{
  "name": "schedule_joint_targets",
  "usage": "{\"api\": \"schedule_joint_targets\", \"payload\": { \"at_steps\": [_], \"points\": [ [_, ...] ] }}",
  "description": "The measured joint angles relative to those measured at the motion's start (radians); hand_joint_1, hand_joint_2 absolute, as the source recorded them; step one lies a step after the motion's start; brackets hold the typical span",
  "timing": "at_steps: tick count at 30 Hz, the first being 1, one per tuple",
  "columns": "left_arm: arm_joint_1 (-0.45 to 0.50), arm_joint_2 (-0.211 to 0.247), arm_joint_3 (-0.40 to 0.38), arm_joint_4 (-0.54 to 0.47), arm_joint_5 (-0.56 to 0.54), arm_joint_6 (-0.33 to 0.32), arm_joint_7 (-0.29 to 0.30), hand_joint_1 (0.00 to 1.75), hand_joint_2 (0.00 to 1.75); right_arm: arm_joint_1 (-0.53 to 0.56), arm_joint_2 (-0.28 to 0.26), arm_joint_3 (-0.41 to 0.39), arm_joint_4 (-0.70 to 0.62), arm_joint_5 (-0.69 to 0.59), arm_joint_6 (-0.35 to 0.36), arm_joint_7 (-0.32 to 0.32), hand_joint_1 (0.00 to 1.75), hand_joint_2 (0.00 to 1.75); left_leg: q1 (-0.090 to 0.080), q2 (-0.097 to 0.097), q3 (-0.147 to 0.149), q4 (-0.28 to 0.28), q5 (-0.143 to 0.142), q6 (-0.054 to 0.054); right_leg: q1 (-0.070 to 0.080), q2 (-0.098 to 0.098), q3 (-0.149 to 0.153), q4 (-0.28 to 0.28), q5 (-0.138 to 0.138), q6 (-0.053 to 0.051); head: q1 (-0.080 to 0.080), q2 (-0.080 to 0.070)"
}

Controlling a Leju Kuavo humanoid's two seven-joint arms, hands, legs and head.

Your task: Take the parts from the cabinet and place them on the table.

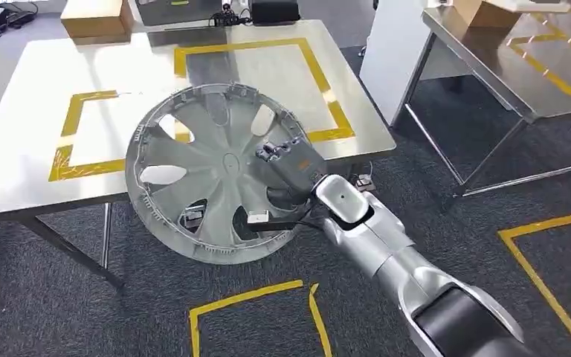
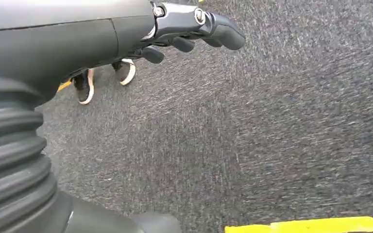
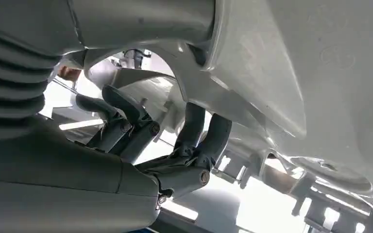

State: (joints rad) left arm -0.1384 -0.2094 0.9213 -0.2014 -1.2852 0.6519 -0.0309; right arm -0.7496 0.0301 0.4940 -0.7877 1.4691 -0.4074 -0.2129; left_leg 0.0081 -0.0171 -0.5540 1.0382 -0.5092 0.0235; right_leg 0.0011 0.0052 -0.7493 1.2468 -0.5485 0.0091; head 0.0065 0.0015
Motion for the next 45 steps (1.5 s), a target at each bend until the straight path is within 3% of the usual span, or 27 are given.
{"api": "schedule_joint_targets", "payload": {
  "at_steps": [2, 3, 4, 7, 8, 10, 12, 13, 14, 15, 16, 18, 19, 20, 22, 24, 25, 27, 29, 30, 31, 33, 37, 41, 42, 43, 45],
  "points": [
    [-0.001, -0.002, 0.0, 0.0, -0.005, -0.002, 0.002, 0.0, 1.75, -0.004, 0.0, 0.0, 0.006, 0.0, 0.0, 0.0, 1.75, 0.0, -0.006, 0.002, 0.035, -0.002, -0.026, 0.0, 0.014, -0.001, 0.038, -0.168, 0.149, -0.031, 0.0, 0.0],
    [-0.002, -0.005, 0.0, 0.003, -0.006, -0.005, 0.005, 0.0, 1.75, -0.005, 0.0, 0.0, 0.012, 0.0, 0.0, -0.001, 1.75, 0.0, -0.011, 0.001, 0.049, 0.002, -0.038, -0.003, 0.026, 0.001, 0.039, -0.216, 0.191, -0.042, -0.002, 0.0],
    [-0.005, -0.005, 0.0, 0.003, -0.008, -0.005, 0.007, 0.0, 1.75, -0.01, 0.0, 0.0, 0.016, 0.001, 0.003, -0.001, 1.75, 0.0, -0.01, -0.003, 0.046, -0.005, -0.045, -0.01, 0.026, 0.0, 0.047, -0.216, 0.15, -0.039, 0.0, 0.0],
    [-0.004, -0.006, -0.001, 0.003, -0.014, -0.01, 0.007, 0.0, 1.75, -0.014, -0.002, 0.001, 0.021, 0.007, 0.005, 0.001, 1.75, 0.0, -0.012, 0.0, 0.07, 0.001, -0.041, -0.028, 0.021, 0.002, 0.082, -0.235, 0.158, -0.044, 0.001, 0.0],
    [-0.005, -0.004, -0.001, 0.001, -0.016, -0.01, 0.007, 0.0, 1.75, -0.014, -0.002, 0.002, 0.021, 0.009, 0.005, 0.003, 1.75, 0.0, -0.009, 0.003, 0.05, 0.034, -0.037, -0.034, 0.015, 0.002, 0.098, -0.242, 0.155, -0.047, 0.001, 0.0],
    [-0.008, -0.006, -0.003, 0.002, -0.017, -0.01, 0.005, 0.0, 1.75, -0.017, -0.003, 0.002, 0.025, 0.01, 0.003, 0.008, 1.75, 0.0, -0.008, 0.007, -0.033, 0.171, -0.025, -0.044, 0.011, 0.002, 0.119, -0.245, 0.138, -0.057, -0.004, 0.0],
    [-0.007, -0.006, -0.006, 0.002, -0.014, -0.008, 0.003, 0.0, 1.75, -0.015, -0.003, 0.003, 0.027, 0.012, 0.007, 0.005, 1.75, 0.0, -0.003, 0.008, -0.122, 0.275, -0.102, -0.051, 0.01, 0.002, 0.141, -0.245, 0.115, -0.057, -0.003, 0.0],
    [-0.004, -0.006, -0.006, 0.002, -0.011, -0.005, 0.004, 0.0, 1.75, -0.013, -0.003, 0.004, 0.028, 0.015, 0.01, 0.004, 1.75, 0.0, 0.0, 0.01, -0.153, 0.289, -0.135, -0.056, 0.009, 0.004, 0.155, -0.245, 0.103, -0.055, -0.004, 0.0],
    [-0.003, -0.005, -0.006, 0.002, -0.009, -0.003, 0.004, 0.0, 1.75, -0.012, -0.003, 0.005, 0.029, 0.015, 0.011, 0.003, 1.75, 0.0, 0.002, 0.011, -0.165, 0.269, -0.138, -0.058, 0.008, 0.006, 0.17, -0.244, 0.092, -0.053, -0.004, 0.0],
    [-0.003, -0.004, -0.006, 0.002, -0.005, -0.002, 0.004, 0.0, 1.75, -0.012, -0.003, 0.006, 0.031, 0.015, 0.014, 0.003, 1.75, 0.0, 0.003, 0.012, -0.161, 0.219, -0.11, -0.059, 0.005, 0.007, 0.187, -0.243, 0.078, -0.049, -0.003, 0.0],
    [-0.003, -0.003, -0.006, 0.002, -0.005, -0.001, 0.004, 0.0, 1.75, -0.012, -0.003, 0.006, 0.032, 0.015, 0.015, 0.004, 1.75, 0.0, 0.003, 0.012, -0.149, 0.151, -0.054, -0.06, 0.003, 0.007, 0.202, -0.242, 0.065, -0.045, -0.005, 0.0],
    [0.004, -0.005, -0.006, 0.004, -0.003, -0.001, 0.004, 0.0, 1.75, -0.013, -0.004, 0.007, 0.034, 0.013, 0.016, 0.007, 1.75, 0.0, 0.007, 0.013, -0.13, 0.001, 0.127, -0.063, 0.005, 0.007, 0.216, -0.238, 0.037, -0.033, -0.008, 0.0],
    [0.002, -0.005, -0.006, 0.004, -0.003, -0.001, 0.003, 0.0, 1.75, -0.013, -0.003, 0.008, 0.035, 0.01, 0.018, 0.008, 1.75, 0.0, 0.006, 0.016, -0.135, -0.005, 0.105, -0.042, 0.007, 0.013, 0.224, -0.231, 0.028, -0.029, -0.015, 0.0],
    [0.002, -0.005, -0.006, 0.004, -0.003, 0.0, 0.002, 0.0, 1.75, -0.015, -0.005, 0.008, 0.035, 0.008, 0.02, 0.009, 1.75, 0.0, 0.004, 0.015, -0.128, -0.005, 0.12, -0.034, 0.007, 0.012, 0.222, -0.234, 0.017, -0.02, -0.008, 0.0],
    [0.007, -0.008, -0.006, 0.004, -0.006, 0.001, 0.008, 0.0, 1.75, -0.015, -0.008, 0.008, 0.035, 0.006, 0.021, 0.009, 1.75, 0.0, 0.004, 0.016, -0.122, -0.006, 0.108, -0.019, 0.008, 0.012, 0.236, -0.234, 0.015, -0.012, -0.007, 0.0],
    [0.009, -0.009, -0.007, 0.003, -0.013, 0.001, 0.013, 0.0, 1.75, -0.014, -0.01, 0.008, 0.034, 0.003, 0.017, 0.01, 1.75, 0.0, 0.009, 0.012, -0.099, -0.012, 0.1, -0.008, 0.004, 0.006, 0.204, -0.168, 0.023, 0.0, -0.004, 0.0],
    [0.009, -0.009, -0.007, 0.004, -0.013, 0.001, 0.013, 0.0, 1.75, -0.014, -0.012, 0.008, 0.034, 0.001, 0.015, 0.013, 1.75, 0.0, 0.009, 0.012, -0.091, -0.014, 0.093, -0.004, 0.002, 0.004, 0.154, -0.091, 0.016, 0.005, -0.002, 0.0],
    [0.013, -0.01, -0.007, 0.004, -0.015, 0.001, 0.016, 0.0, 1.75, -0.003, -0.014, 0.008, 0.034, 0.0, 0.014, 0.019, 1.75, 0.0, 0.009, 0.012, -0.074, -0.015, 0.076, -0.002, 0.0, 0.003, 0.057, 0.04, -0.047, 0.012, -0.002, 0.0],
    [0.02, -0.009, -0.007, 0.004, -0.016, 0.001, 0.021, 0.0, 1.75, 0.015, -0.019, 0.008, 0.034, 0.001, 0.015, 0.024, 1.75, 0.0, 0.009, 0.008, -0.05, -0.014, 0.056, -0.003, -0.002, 0.002, 0.009, 0.061, -0.086, 0.013, -0.002, 0.0],
    [0.022, -0.009, -0.007, 0.004, -0.016, 0.001, 0.021, 0.0, 1.75, 0.022, -0.021, 0.008, 0.034, 0.001, 0.017, 0.026, 1.75, 0.0, 0.009, 0.006, -0.035, -0.014, 0.045, -0.004, -0.001, 0.002, 0.01, 0.019, -0.063, 0.008, -0.001, 0.0],
    [0.022, -0.01, -0.008, 0.004, -0.017, 0.001, 0.02, 0.0, 1.75, 0.024, -0.022, 0.008, 0.034, 0.001, 0.018, 0.027, 1.75, 0.0, 0.008, 0.005, -0.02, -0.013, 0.034, -0.006, 0.0, 0.002, 0.024, -0.053, -0.007, 0.002, -0.001, 0.0],
    [0.023, -0.01, -0.008, 0.004, -0.025, 0.0, 0.019, 0.0, 1.75, 0.024, -0.023, 0.008, 0.034, 0.001, 0.02, 0.027, 1.75, 0.0, 0.007, 0.005, -0.005, -0.016, 0.015, -0.013, 0.005, -0.001, 0.063, -0.216, 0.156, -0.013, -0.001, 0.0],
    [0.017, -0.009, -0.015, 0.003, -0.032, -0.003, 0.016, 0.0, 1.75, 0.022, -0.024, 0.008, 0.034, 0.001, 0.026, 0.023, 1.75, 0.0, 0.003, 0.001, 0.018, -0.007, 0.004, -0.039, 0.011, 0.0, 0.073, -0.24, 0.162, -0.028, 0.0, 0.0],
    [0.016, -0.01, -0.016, 0.003, -0.032, -0.003, 0.016, 0.0, 1.75, 0.022, -0.024, 0.008, 0.034, 0.001, 0.027, 0.023, 1.75, 0.0, 0.002, 0.001, 0.022, -0.013, 0.006, -0.041, 0.012, 0.0, 0.076, -0.242, 0.162, -0.029, 0.0, 0.0],
    [0.017, -0.009, -0.017, 0.003, -0.033, -0.003, 0.015, 0.0, 1.75, 0.023, -0.024, 0.008, 0.034, 0.002, 0.028, 0.024, 1.75, 0.0, 0.001, 0.002, 0.026, -0.029, -0.021, -0.024, 0.012, 0.001, 0.089, -0.247, 0.166, -0.022, 0.0, 0.0],
    [0.017, -0.009, -0.018, 0.003, -0.034, -0.003, 0.012, 0.0, 1.75, 0.02, -0.024, 0.008, 0.035, 0.003, 0.029, 0.023, 1.75, 0.0, 0.0, 0.004, 0.038, -0.036, -0.009, -0.002, 0.011, 0.003, 0.092, -0.249, 0.166, -0.022, -0.004, 0.0],
    [0.008, -0.007, -0.025, 0.003, -0.034, -0.004, 0.008, 0.0, 1.75, 0.013, -0.023, 0.008, 0.036, 0.002, 0.031, 0.019, 1.75, 0.0, -0.001, 0.006, 0.048, -0.048, -0.009, -0.005, 0.012, 0.007, 0.094, -0.249, 0.154, -0.037, -0.006, 0.0]
  ]
}}
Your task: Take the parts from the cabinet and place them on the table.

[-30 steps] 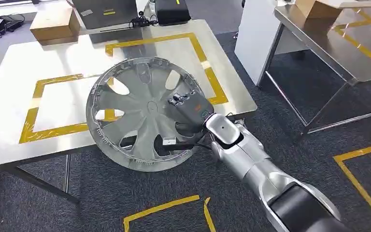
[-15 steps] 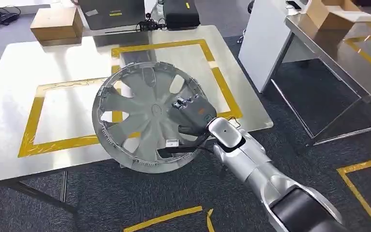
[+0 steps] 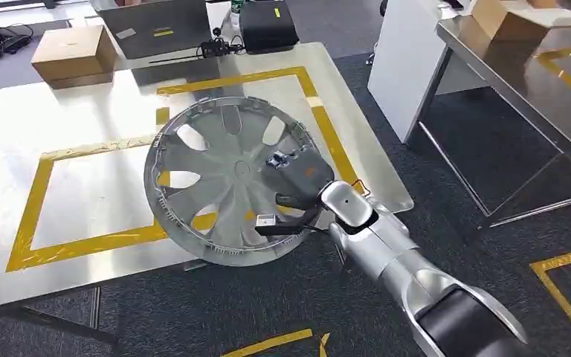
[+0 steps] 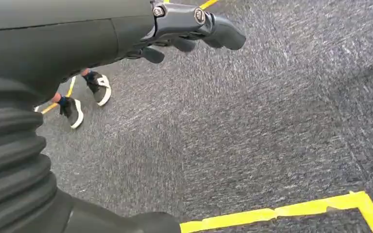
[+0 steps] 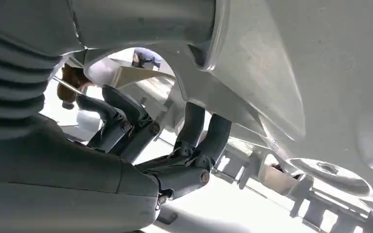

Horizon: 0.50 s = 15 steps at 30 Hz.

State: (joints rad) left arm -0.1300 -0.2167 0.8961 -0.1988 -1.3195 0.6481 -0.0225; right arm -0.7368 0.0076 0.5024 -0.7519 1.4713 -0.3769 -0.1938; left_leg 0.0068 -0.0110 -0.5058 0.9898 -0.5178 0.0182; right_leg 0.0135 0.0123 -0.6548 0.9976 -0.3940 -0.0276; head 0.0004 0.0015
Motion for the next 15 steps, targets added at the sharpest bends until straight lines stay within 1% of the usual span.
{"api": "schedule_joint_targets", "payload": {
  "at_steps": [2, 5, 7, 8, 15],
  "points": [
    [-0.001, 0.001, -0.002, 0.0, -0.002, 0.0, 0.0, 0.0, 1.75, 0.0, 0.0, 0.0, 0.002, -0.001, 0.0, -0.005, 1.75, 0.0, 0.0, 0.001, 0.003, -0.007, -0.001, -0.002, 0.001, 0.0, 0.0, 0.0, -0.002, -0.003, 0.0, 0.0],
    [-0.002, 0.001, -0.005, 0.0, -0.002, 0.0, 0.0, 0.0, 1.75, -0.001, 0.0, 0.0, 0.006, -0.003, 0.001, -0.006, 1.75, 0.0, 0.001, 0.001, 0.006, -0.013, -0.003, -0.01, 0.002, 0.0, 0.0, 0.001, -0.004, -0.005, 0.0, 0.0],
    [-0.001, 0.0, -0.007, 0.0, -0.007, 0.0, 0.003, 0.0, 1.75, -0.003, 0.0, 0.0, 0.008, -0.003, 0.004, -0.006, 1.75, 0.0, 0.003, 0.001, 0.006, -0.014, -0.004, -0.029, 0.003, 0.0, 0.0, 0.003, -0.004, -0.006, 0.0, 0.0],
    [-0.001, 0.0, -0.008, 0.0, -0.012, -0.001, 0.009, 0.0, 1.75, -0.006, 0.0, 0.0, 0.011, -0.003, 0.004, -0.006, 1.75, 0.0, 0.004, 0.001, 0.006, -0.014, -0.004, -0.034, 0.003, 0.0, 0.0, 0.004, -0.004, -0.006, 0.0, 0.0],
    [0.001, 0.0, -0.016, 0.0, -0.014, -0.002, 0.013, 0.0, 1.75, -0.022, 0.0, 0.0, 0.023, -0.006, 0.004, -0.006, 1.75, 0.0, 0.003, 0.001, 0.007, -0.012, -0.002, -0.037, 0.001, -0.001, 0.003, 0.004, -0.002, -0.004, 0.0, 0.0]
  ]
}}
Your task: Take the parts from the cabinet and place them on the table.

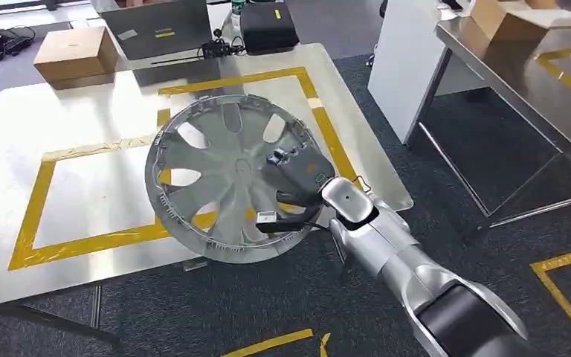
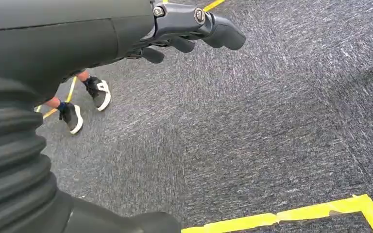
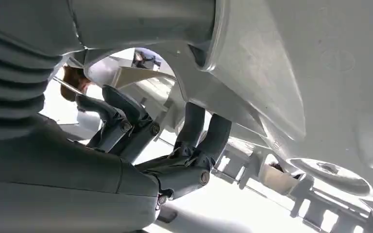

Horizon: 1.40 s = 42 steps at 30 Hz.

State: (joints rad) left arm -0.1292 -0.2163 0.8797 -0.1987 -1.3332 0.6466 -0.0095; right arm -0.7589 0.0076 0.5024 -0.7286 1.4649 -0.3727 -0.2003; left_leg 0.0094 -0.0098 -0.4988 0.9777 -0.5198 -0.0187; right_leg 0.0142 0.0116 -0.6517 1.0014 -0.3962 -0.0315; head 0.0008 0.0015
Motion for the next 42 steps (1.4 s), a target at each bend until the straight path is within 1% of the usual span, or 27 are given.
{"api": "schedule_joint_targets", "payload": {
  "at_steps": [6, 7, 9, 10, 11, 13, 14, 15, 16, 18, 19, 20, 21, 22, 25, 26, 27, 29, 30, 31, 32, 34, 35, 37, 38, 39, 42],
  "points": [
    [-0.001, 0.0, 0.0, 0.0, 0.021, -0.002, -0.01, 0.0, 1.75, -0.005, 0.0, 0.0, 0.001, 0.0, 0.0, 0.001, 1.75, 0.0, -0.001, 0.0, 0.0, 0.002, 0.0, 0.0, -0.001, 0.0, 0.001, 0.0, 0.001, 0.002, 0.0, 0.0],
    [-0.001, 0.0, 0.0, 0.0, 0.02, -0.002, -0.011, 0.0, 1.75, -0.005, 0.0, 0.0, 0.001, 0.0, 0.0, 0.002, 1.75, 0.0, -0.002, 0.0, -0.001, 0.006, -0.001, 0.002, -0.004, 0.0, 0.002, -0.003, 0.004, 0.004, 0.0, 0.0],
    [-0.004, 0.0, 0.0, 0.0, 0.02, -0.002, -0.011, 0.0, 1.75, -0.005, 0.0, 0.0, 0.0, 0.001, -0.001, 0.006, 1.75, 0.0, -0.002, 0.003, 0.013, -0.019, 0.012, 0.024, -0.001, 0.001, 0.013, -0.019, 0.013, 0.018, -0.002, 0.0],
    [-0.003, -0.004, 0.0, 0.0, 0.021, -0.002, -0.011, 0.0, 1.75, -0.002, -0.001, -0.002, 0.0, 0.002, -0.002, 0.01, 1.75, 0.0, 0.009, 0.009, 0.032, -0.044, 0.025, 0.019, -0.003, 0.0, 0.009, -0.015, 0.008, 0.02, 0.001, 0.0],
    [-0.006, -0.004, 0.0, -0.001, 0.021, -0.002, -0.011, 0.0, 1.75, -0.005, -0.001, -0.003, 0.0, 0.003, -0.002, 0.012, 1.75, 0.0, 0.013, 0.008, 0.038, -0.055, 0.029, 0.023, -0.004, 0.0, -0.007, 0.022, -0.016, 0.026, 0.005, 0.0],
    [-0.01, -0.005, 0.0, -0.001, 0.021, -0.002, -0.011, 0.0, 1.75, -0.004, -0.002, -0.005, 0.0, 0.003, 0.0, 0.016, 1.75, 0.0, 0.021, 0.013, 0.041, -0.055, 0.027, 0.021, -0.017, 0.0, -0.084, 0.174, -0.078, 0.043, 0.004, 0.0],
    [-0.01, -0.005, 0.0, -0.001, 0.022, -0.002, -0.012, 0.0, 1.75, -0.001, -0.002, -0.005, 0.0, 0.004, 0.001, 0.015, 1.75, 0.0, 0.025, 0.014, 0.044, -0.054, 0.024, 0.017, -0.026, 0.0, -0.122, 0.244, -0.098, 0.052, 0.004, 0.0],
    [-0.009, -0.005, 0.0, -0.001, 0.023, -0.002, -0.011, 0.0, 1.75, 0.005, -0.002, -0.005, 0.0, 0.006, 0.003, 0.015, 1.75, 0.0, 0.031, 0.014, 0.047, -0.052, 0.019, 0.011, -0.036, -0.002, -0.145, 0.28, -0.099, 0.062, 0.004, 0.0],
    [-0.009, -0.005, 0.0, -0.001, 0.025, -0.002, -0.011, 0.0, 1.75, 0.009, -0.002, -0.005, 0.0, 0.008, 0.006, 0.015, 1.75, 0.0, 0.04, 0.013, 0.05, -0.048, 0.013, 0.002, -0.046, -0.005, -0.142, 0.261, -0.073, 0.074, 0.004, 0.0],
    [-0.01, -0.006, 0.0, -0.001, 0.029, -0.002, -0.011, 0.0, 1.75, 0.008, -0.005, -0.005, 0.0, 0.011, 0.009, 0.015, 1.75, 0.0, 0.062, 0.009, 0.055, -0.024, -0.013, -0.023, -0.069, -0.012, -0.073, 0.112, 0.019, 0.102, 0.005, 0.0],
    [-0.01, -0.006, 0.0, -0.001, 0.031, -0.002, -0.011, 0.0, 1.75, 0.007, -0.006, -0.005, 0.0, 0.011, 0.009, 0.015, 1.75, 0.0, 0.07, 0.009, 0.055, -0.005, -0.031, -0.038, -0.081, -0.019, -0.039, 0.031, 0.043, 0.118, 0.006, 0.0],
    [-0.011, 0.0, 0.0, -0.003, 0.031, 0.0, -0.01, 0.0, 1.75, 0.004, -0.007, -0.005, 0.0, 0.013, 0.01, 0.015, 1.75, 0.0, 0.063, 0.01, 0.034, 0.006, -0.046, -0.058, -0.065, -0.013, -0.026, 0.044, 0.001, 0.131, 0.018, 0.0],
    [-0.012, -0.005, 0.0, -0.002, 0.03, 0.002, -0.01, 0.0, 1.75, 0.005, -0.002, -0.005, -0.002, 0.013, 0.011, 0.015, 1.75, 0.0, 0.063, 0.01, 0.035, 0.019, -0.054, -0.065, -0.068, -0.013, -0.035, 0.05, -0.009, 0.092, 0.025, 0.0],
    [-0.012, -0.005, 0.0, -0.003, 0.03, 0.006, -0.008, 0.0, 1.75, 0.008, -0.004, -0.006, -0.002, 0.014, 0.012, 0.015, 1.75, 0.0, 0.064, 0.011, 0.043, 0.012, -0.056, -0.069, -0.067, -0.013, -0.039, 0.055, -0.019, 0.077, 0.012, 0.0],
    [-0.013, -0.009, 0.0, -0.002, 0.023, 0.008, -0.004, 0.0, 1.75, 0.008, -0.008, -0.007, -0.002, 0.018, 0.016, 0.014, 1.75, 0.0, 0.072, 0.013, 0.056, 0.007, -0.064, -0.081, -0.061, -0.009, -0.036, 0.066, -0.035, 0.043, 0.006, 0.0],
    [-0.014, -0.008, 0.0, -0.002, 0.021, 0.008, -0.004, 0.0, 1.75, 0.007, -0.008, -0.007, -0.002, 0.019, 0.016, 0.014, 1.75, 0.0, 0.07, 0.013, 0.039, 0.049, -0.081, -0.073, -0.059, -0.008, -0.03, 0.065, -0.039, 0.037, 0.006, 0.0],
    [-0.015, -0.008, 0.0, -0.002, 0.02, 0.008, -0.004, 0.0, 1.75, 0.005, -0.008, -0.007, -0.002, 0.018, 0.017, 0.015, 1.75, 0.0, 0.061, 0.012, -0.007, 0.134, -0.117, -0.066, -0.057, -0.008, -0.025, 0.063, -0.042, 0.031, 0.005, 0.0],
    [-0.014, -0.008, 0.0, -0.002, 0.018, 0.008, -0.005, 0.0, 1.75, 0.008, -0.008, -0.007, -0.002, 0.018, 0.018, 0.015, 1.75, 0.0, 0.045, 0.012, -0.115, 0.306, -0.173, -0.056, -0.049, -0.008, -0.017, 0.06, -0.049, 0.022, 0.002, 0.0],
    [-0.013, -0.008, 0.0, -0.001, 0.014, 0.008, -0.005, 0.0, 1.75, 0.011, -0.008, -0.007, -0.002, 0.018, 0.019, 0.013, 1.75, 0.0, 0.039, 0.012, -0.156, 0.356, -0.173, -0.05, -0.043, -0.007, -0.013, 0.06, -0.052, 0.019, 0.002, 0.0],
    [-0.01, -0.008, 0.0, -0.001, 0.011, 0.008, -0.002, 0.0, 1.75, 0.015, -0.008, -0.007, -0.002, 0.018, 0.021, 0.012, 1.75, 0.0, 0.033, 0.012, -0.173, 0.355, -0.146, -0.04, -0.038, -0.005, -0.008, 0.06, -0.055, 0.017, 0.001, 0.0],
    [-0.009, -0.008, 0.0, -0.001, 0.009, 0.008, -0.002, 0.0, 1.75, 0.017, -0.008, -0.007, -0.002, 0.019, 0.021, 0.013, 1.75, 0.0, 0.025, 0.012, -0.17, 0.309, -0.093, -0.027, -0.034, -0.003, -0.001, 0.06, -0.06, 0.017, 0.002, 0.0],
    [-0.009, -0.007, 0.0, 0.0, 0.005, 0.008, -0.001, 0.0, 1.75, 0.016, -0.008, -0.007, -0.002, 0.018, 0.021, 0.015, 1.75, 0.0, 0.011, 0.012, -0.129, 0.154, 0.024, 0.0, -0.031, -0.001, 0.012, 0.06, -0.066, 0.02, 0.002, 0.0],
    [-0.007, -0.006, 0.0, 0.0, 0.002, 0.008, 0.0, 0.0, 1.75, 0.017, -0.008, -0.007, -0.002, 0.017, 0.021, 0.015, 1.75, 0.0, 0.003, 0.01, -0.117, 0.113, 0.038, 0.011, -0.03, -0.001, 0.013, 0.058, -0.068, 0.024, 0.002, 0.0],
    [-0.009, -0.007, -0.001, 0.001, 0.001, 0.01, 0.002, 0.0, 1.75, 0.016, -0.008, -0.008, -0.002, 0.016, 0.022, 0.015, 1.75, 0.0, -0.001, 0.01, -0.101, 0.076, 0.024, 0.005, -0.025, 0.003, 0.005, 0.06, -0.065, 0.036, 0.002, 0.0],
    [-0.008, -0.01, -0.002, 0.001, 0.0, 0.011, 0.002, 0.0, 1.75, 0.017, -0.009, -0.01, -0.002, 0.016, 0.024, 0.014, 1.75, 0.0, 0.005, 0.006, -0.102, 0.069, 0.03, -0.002, -0.021, 0.003, 0.004, 0.061, -0.067, 0.033, 0.003, 0.0],
    [-0.006, -0.01, -0.003, 0.0, 0.0, 0.011, 0.003, 0.0, 1.75, 0.018, -0.009, -0.01, -0.002, 0.016, 0.024, 0.014, 1.75, 0.0, 0.002, 0.004, -0.103, 0.07, 0.032, -0.002, -0.023, 0.002, 0.006, 0.054, -0.06, 0.02, 0.003, 0.0],
    [-0.006, -0.011, -0.008, 0.0, 0.0, 0.011, 0.0, 0.0, 1.75, 0.016, -0.009, -0.011, -0.002, 0.014, 0.026, 0.015, 1.75, 0.0, 0.002, -0.002, -0.102, 0.07, 0.033, 0.005, -0.023, -0.004, 0.016, 0.043, -0.057, 0.025, 0.003, 0.0]
  ]
}}
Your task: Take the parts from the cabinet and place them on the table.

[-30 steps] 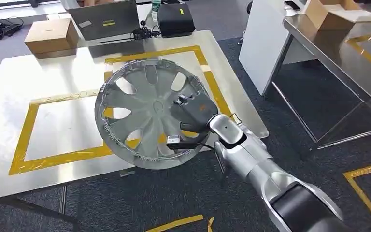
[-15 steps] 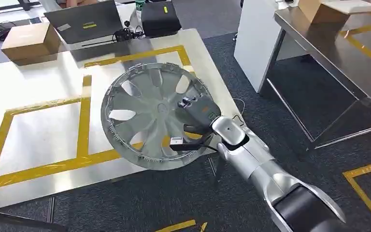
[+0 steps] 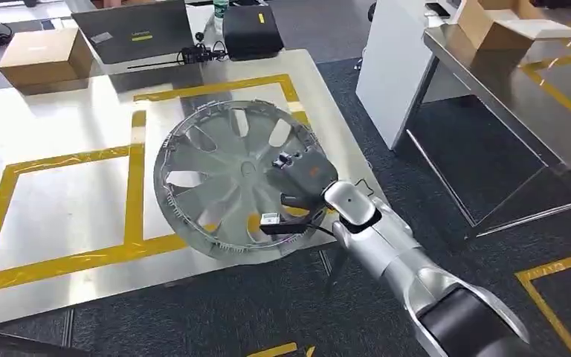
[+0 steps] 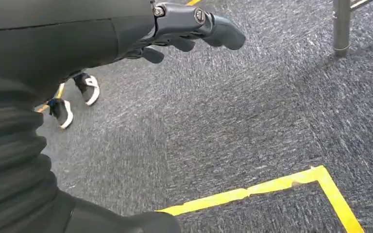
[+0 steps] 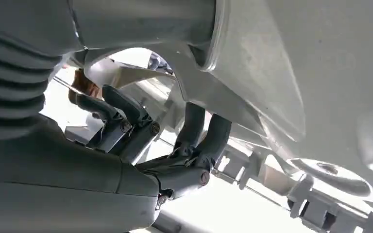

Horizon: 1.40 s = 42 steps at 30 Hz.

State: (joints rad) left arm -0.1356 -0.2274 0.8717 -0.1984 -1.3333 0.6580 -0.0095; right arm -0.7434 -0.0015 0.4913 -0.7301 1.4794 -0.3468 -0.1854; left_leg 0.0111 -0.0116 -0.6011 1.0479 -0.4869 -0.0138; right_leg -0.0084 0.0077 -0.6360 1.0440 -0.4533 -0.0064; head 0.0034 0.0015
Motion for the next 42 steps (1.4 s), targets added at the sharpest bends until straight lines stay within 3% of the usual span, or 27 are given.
{"api": "schedule_joint_targets", "payload": {
  "at_steps": [7, 10, 25, 35, 36, 42],
  "points": [
    [-0.001, -0.003, -0.005, 0.0, -0.01, -0.005, 0.004, 0.0, 1.75, -0.029, 0.006, 0.0, 0.01, -0.01, 0.028, -0.003, 1.75, 0.0, -0.002, 0.0, -0.001, 0.0, 0.002, 0.01, -0.001, -0.001, 0.006, -0.015, 0.01, 0.018, 0.0, 0.0],
    [-0.004, -0.005, -0.007, 0.0, -0.013, -0.01, 0.004, 0.0, 1.75, -0.062, 0.015, 0.0, 0.036, -0.01, 0.037, -0.003, 1.75, 0.0, -0.002, 0.0, -0.002, 0.001, 0.003, 0.013, -0.002, -0.001, 0.006, -0.016, 0.012, 0.021, 0.0, 0.0],
    [-0.008, -0.024, -0.024, 0.001, -0.018, -0.03, 0.004, 0.0, 1.75, -0.24, 0.106, 0.0, 0.267, 0.005, 0.1, -0.01, 1.75, 0.0, -0.001, 0.002, -0.001, 0.0, 0.006, 0.01, -0.001, -0.001, 0.004, -0.014, 0.014, 0.024, 0.0, 0.0],
    [0.003, -0.032, -0.032, 0.004, -0.028, -0.016, 0.01, 0.0, 1.75, -0.283, 0.139, -0.023, 0.34, -0.027, 0.069, -0.053, 1.75, 0.0, -0.001, 0.002, -0.002, 0.0, 0.006, 0.01, -0.001, -0.001, 0.004, -0.014, 0.013, 0.024, 0.0, 0.0],
    [0.004, -0.033, -0.032, 0.004, -0.028, -0.015, 0.008, 0.0, 1.75, -0.288, 0.142, -0.025, 0.345, -0.027, 0.066, -0.053, 0.0, 0.0, -0.001, 0.002, -0.002, 0.0, 0.006, 0.01, -0.001, -0.001, 0.004, -0.014, 0.013, 0.024, 0.0, 0.0],
    [0.012, -0.038, -0.038, 0.005, -0.035, 0.007, -0.004, 0.0, 1.75, -0.309, 0.145, -0.026, 0.367, -0.007, 0.04, -0.029, 0.0, 0.0, -0.001, 0.002, -0.001, 0.0, 0.006, 0.01, -0.001, -0.001, 0.004, -0.014, 0.014, 0.024, 0.0, 0.0]
  ]
}}
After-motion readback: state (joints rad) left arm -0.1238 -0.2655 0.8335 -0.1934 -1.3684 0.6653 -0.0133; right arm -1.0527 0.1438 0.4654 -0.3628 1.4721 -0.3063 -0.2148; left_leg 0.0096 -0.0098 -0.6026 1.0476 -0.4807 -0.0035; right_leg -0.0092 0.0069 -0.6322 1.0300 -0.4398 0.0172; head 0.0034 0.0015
